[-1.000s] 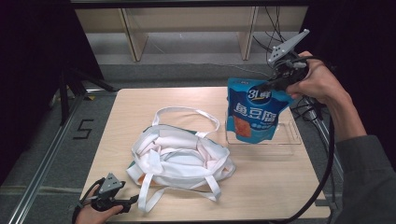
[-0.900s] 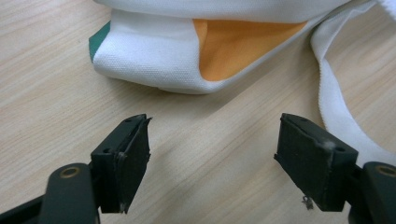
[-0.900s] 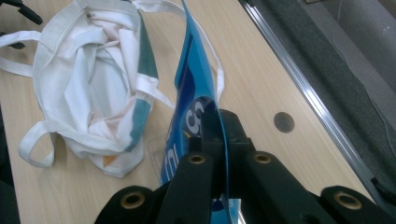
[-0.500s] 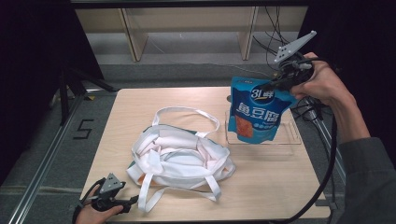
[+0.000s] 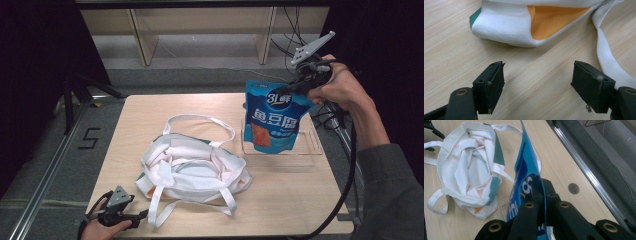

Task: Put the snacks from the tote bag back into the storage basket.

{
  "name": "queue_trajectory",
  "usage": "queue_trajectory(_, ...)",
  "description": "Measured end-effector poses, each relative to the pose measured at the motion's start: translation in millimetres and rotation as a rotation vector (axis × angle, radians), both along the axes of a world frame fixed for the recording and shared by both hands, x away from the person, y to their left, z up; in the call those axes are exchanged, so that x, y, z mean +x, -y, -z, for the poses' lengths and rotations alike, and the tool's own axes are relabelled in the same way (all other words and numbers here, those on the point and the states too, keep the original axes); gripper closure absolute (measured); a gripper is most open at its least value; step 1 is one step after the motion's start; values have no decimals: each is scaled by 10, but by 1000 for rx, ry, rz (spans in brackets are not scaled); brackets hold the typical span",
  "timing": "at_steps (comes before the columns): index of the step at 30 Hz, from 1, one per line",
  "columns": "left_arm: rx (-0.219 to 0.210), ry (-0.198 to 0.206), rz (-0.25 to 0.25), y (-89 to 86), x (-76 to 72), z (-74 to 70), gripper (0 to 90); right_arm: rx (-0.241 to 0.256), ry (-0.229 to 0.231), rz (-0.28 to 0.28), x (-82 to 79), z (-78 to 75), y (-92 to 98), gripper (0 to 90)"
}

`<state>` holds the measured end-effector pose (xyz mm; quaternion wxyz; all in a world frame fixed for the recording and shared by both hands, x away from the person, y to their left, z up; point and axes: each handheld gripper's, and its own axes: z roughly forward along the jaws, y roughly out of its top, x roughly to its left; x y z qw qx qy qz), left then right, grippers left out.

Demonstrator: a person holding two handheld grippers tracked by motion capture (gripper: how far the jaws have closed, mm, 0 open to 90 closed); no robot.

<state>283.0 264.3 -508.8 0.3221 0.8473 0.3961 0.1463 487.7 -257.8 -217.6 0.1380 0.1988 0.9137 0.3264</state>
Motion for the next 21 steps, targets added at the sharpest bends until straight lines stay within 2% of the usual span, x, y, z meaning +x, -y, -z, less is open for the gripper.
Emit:
queue_trajectory(2,-2,-2,-3,7,-5,-5,251,-3,16,-4,20,2,1,900)
queue_trajectory(3,8,7,8,3,-1,-9,251,-3,-2,-2,19,-3,2,900)
queue_trajectory(5,9,4,10,0,3,-9,251,6,4,-3,22,7,-4,900)
queue_trajectory(6,-5,-5,-1,7,1,1,251,-1,-8,-2,24,-1,0,900)
queue_trajectory(7,-3,-5,-2,7,-3,-1,251,-5,13,-3,39,0,4,900)
queue_trajectory(9,4,-1,5,6,-4,-4,251,7,10,-5,45,8,4,900)
queue_trajectory(12,3,-1,-2,14,-5,0,251,3,6,-2,51,16,-4,900)
queue_trajectory(13,6,2,6,12,-2,-1,251,-13,8,-5,60,8,0,900)
queue_trajectory(14,16,0,14,5,-2,-5,251,-7,8,1,61,26,-9,900)
queue_trajectory(15,16,0,13,5,-1,-4,251,-17,18,-26,76,30,-11,900)
queue_trajectory(16,13,0,10,6,0,-3,251,-18,7,-13,66,37,-15,900)
queue_trajectory(17,-11,6,-16,27,-1,18,251,-14,3,-6,62,53,-13,900)
queue_trajectory(18,-11,6,-16,27,-1,18,251,-13,4,-11,66,61,-10,900)
queue_trajectory(19,-29,5,-28,36,-8,23,251,-13,4,-11,66,61,-10,900)
queue_trajectory(20,10,-9,7,8,-5,0,251,-17,-7,-17,68,65,-3,900)
queue_trajectory(21,17,-2,13,6,0,-1,251,-9,-2,-14,63,93,-8,900)
